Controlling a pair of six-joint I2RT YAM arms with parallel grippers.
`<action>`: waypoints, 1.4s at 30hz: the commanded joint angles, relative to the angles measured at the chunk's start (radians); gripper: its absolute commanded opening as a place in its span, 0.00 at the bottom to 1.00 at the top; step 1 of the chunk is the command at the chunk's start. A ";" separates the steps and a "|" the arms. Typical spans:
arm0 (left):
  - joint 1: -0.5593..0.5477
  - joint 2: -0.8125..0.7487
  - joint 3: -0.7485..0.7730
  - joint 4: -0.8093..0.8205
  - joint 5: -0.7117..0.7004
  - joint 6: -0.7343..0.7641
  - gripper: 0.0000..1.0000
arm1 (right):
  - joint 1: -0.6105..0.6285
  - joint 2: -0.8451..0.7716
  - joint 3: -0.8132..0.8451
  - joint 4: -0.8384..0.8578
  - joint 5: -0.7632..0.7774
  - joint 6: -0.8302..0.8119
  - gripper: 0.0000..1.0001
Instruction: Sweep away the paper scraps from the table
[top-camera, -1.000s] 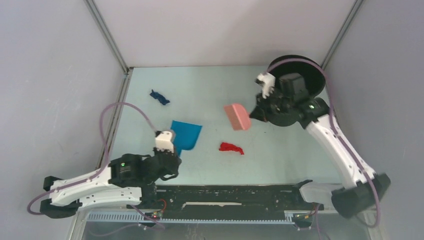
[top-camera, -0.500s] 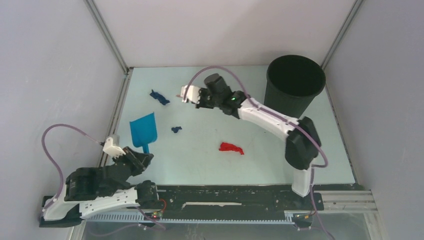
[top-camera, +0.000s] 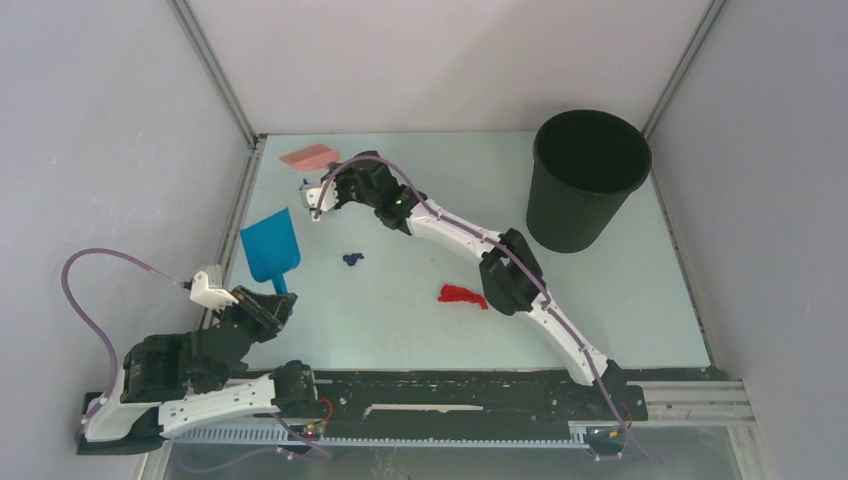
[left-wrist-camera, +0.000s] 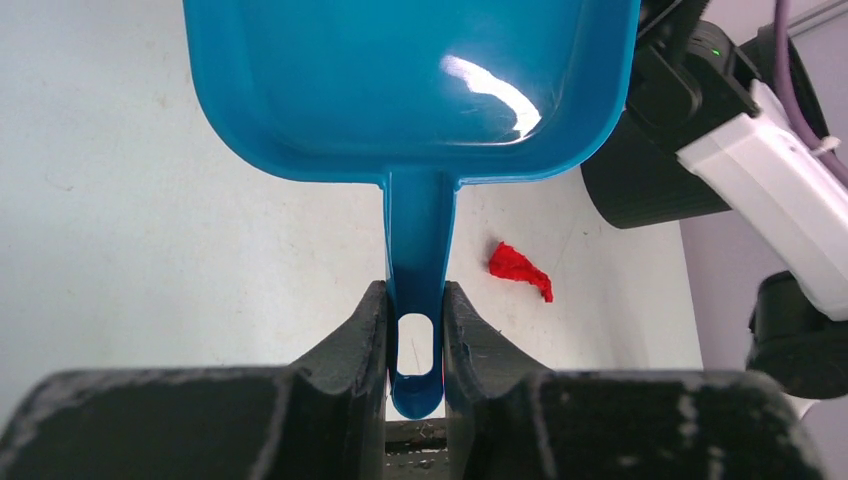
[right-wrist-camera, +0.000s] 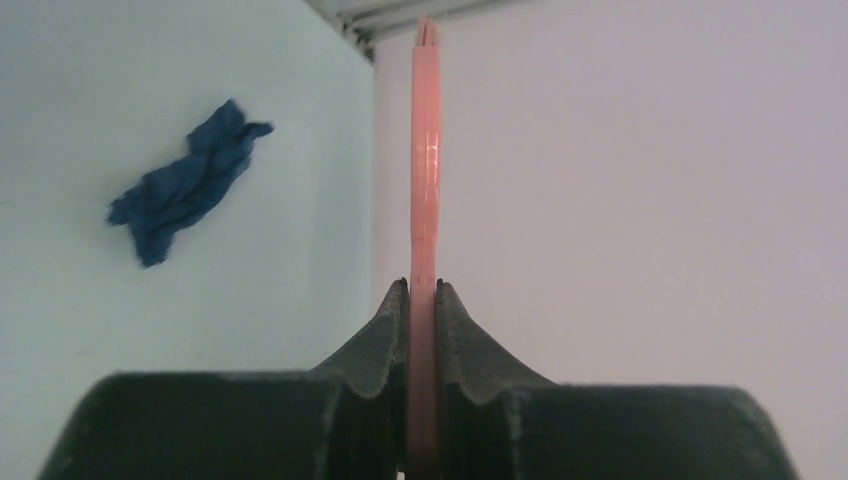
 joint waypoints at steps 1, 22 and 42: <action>0.003 -0.013 0.014 0.040 -0.024 0.048 0.00 | 0.016 0.118 0.147 0.096 -0.094 -0.197 0.00; 0.003 -0.048 0.074 -0.041 -0.028 0.115 0.00 | 0.043 -0.171 -0.262 -0.251 -0.105 -0.175 0.00; 0.004 0.037 0.069 0.019 -0.035 0.174 0.01 | 0.005 -0.863 -0.605 -0.805 -0.253 0.474 0.00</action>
